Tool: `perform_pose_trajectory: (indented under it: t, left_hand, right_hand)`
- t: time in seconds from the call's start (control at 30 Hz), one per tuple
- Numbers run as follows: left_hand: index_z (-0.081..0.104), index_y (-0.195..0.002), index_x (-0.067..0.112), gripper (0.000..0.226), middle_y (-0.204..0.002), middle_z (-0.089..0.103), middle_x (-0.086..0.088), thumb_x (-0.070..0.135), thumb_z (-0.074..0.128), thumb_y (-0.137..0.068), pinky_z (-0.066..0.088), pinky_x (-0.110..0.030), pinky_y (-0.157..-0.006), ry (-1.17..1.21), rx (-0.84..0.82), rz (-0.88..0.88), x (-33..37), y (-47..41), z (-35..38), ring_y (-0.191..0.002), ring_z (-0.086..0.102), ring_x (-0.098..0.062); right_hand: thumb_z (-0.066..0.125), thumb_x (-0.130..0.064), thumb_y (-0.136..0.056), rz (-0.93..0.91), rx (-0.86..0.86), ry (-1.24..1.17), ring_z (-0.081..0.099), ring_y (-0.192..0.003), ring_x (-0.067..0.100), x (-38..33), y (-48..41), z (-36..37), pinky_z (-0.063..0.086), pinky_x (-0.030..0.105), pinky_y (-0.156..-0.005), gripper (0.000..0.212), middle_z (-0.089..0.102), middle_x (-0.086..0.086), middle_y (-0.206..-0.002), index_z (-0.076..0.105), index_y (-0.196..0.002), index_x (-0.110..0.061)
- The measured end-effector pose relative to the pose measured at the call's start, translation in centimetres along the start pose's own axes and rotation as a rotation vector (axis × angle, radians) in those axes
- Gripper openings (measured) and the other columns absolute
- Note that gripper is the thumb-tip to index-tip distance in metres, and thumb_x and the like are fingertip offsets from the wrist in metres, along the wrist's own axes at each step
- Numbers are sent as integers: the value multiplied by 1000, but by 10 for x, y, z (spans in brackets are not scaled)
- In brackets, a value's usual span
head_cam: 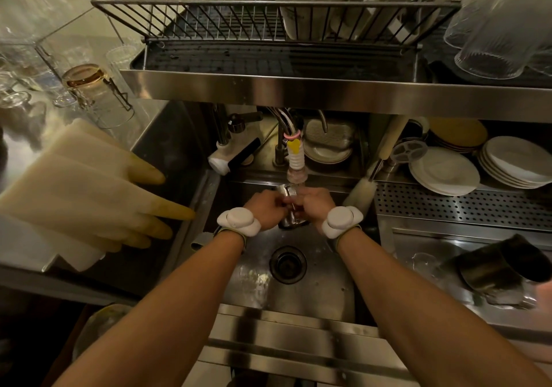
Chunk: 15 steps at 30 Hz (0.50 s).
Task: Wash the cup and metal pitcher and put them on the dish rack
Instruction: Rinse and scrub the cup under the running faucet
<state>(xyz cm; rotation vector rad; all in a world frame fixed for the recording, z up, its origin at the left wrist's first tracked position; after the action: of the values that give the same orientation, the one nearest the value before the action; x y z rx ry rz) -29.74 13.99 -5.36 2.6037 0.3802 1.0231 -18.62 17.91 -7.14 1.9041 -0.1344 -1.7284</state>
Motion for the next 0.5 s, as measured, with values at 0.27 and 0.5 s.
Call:
perform_pose_trajectory:
  t: [0.27, 0.5]
  left_hand:
    - [66, -104, -4, 23, -96, 67, -29, 10, 51, -94, 54, -34, -75, 631, 67, -149, -1, -16, 9, -75, 65, -24]
    - [59, -63, 13, 35, -42, 50, 4, 4, 46, -94, 40, -21, -43, 832, 142, -239, -9, -12, 14, -37, 45, -11]
  right_hand:
    - [52, 14, -82, -161, -94, 229, 63, -99, 25, -16, 7, 5, 51, 36, -94, 39, 68, 15, -106, 67, -114, -1]
    - [70, -17, -84, -53, 49, 249, 60, -105, 21, 4, -1, -27, 46, 8, -71, 47, 61, 17, -126, 57, -126, 1]
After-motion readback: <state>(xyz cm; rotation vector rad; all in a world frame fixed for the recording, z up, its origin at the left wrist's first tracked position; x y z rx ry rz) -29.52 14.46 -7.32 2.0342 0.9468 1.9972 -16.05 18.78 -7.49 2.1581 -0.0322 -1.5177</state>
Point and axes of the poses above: each hand's wrist, its own y-axis away from the middle knuckle, its own z-axis out of the palm, x = y × z, the point moved 8 cm from there along -y, towards the middle knuckle
